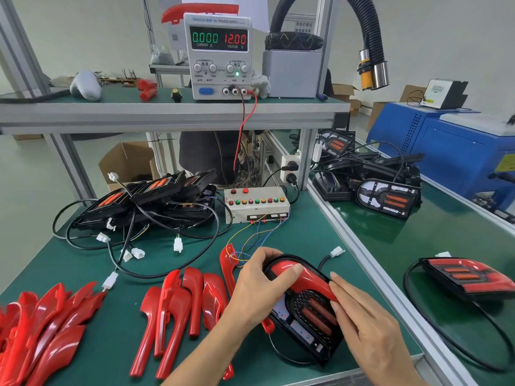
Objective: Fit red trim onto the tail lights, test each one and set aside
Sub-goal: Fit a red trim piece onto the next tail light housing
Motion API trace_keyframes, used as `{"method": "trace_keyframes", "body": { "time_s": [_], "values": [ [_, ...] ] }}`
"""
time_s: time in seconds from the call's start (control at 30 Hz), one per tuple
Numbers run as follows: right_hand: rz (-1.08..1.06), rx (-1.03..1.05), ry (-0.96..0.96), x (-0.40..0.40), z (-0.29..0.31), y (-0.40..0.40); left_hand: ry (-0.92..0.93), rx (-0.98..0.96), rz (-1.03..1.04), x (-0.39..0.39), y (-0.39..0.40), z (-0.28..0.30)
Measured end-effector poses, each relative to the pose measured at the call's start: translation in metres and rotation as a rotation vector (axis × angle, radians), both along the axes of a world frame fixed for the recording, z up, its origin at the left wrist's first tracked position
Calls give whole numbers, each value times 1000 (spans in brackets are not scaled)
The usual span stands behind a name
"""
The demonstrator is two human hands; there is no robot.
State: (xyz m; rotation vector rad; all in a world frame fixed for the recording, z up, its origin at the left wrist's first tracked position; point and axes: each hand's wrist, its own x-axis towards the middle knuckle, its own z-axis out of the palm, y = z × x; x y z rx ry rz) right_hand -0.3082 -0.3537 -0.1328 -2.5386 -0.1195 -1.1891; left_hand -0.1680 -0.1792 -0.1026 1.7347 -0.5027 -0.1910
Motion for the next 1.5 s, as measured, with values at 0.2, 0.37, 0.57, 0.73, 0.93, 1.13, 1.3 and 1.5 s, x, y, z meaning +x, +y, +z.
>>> {"method": "trace_keyframes", "body": {
  "time_s": [0.2, 0.37, 0.57, 0.73, 0.93, 1.13, 1.3, 1.5],
  "values": [
    [-19, 56, 1, 1, -1, 1, -18, 24, -5, -2, 2, 3],
    [-53, 6, 5, 1, -3, 3, -29, 24, 8, -2, 0, 1],
    [-72, 29, -11, 2, -7, 4, -19, 2, -8, -4, -1, 4],
    [-57, 86, -20, 2, -6, 5, -23, -2, -25, -3, 0, 5],
    [-54, 369, 51, 1, 2, 8, -35, -11, -32, -2, 0, 6],
    [-42, 643, 255, -1, 10, 7, 18, -38, -49, 1, 1, 3],
    [-26, 794, 341, 0, 7, 5, 76, -57, -73, 4, 1, 2],
    [12, 879, 380, 1, 5, 3, 128, -51, -125, 9, 4, 3]
  ]
}}
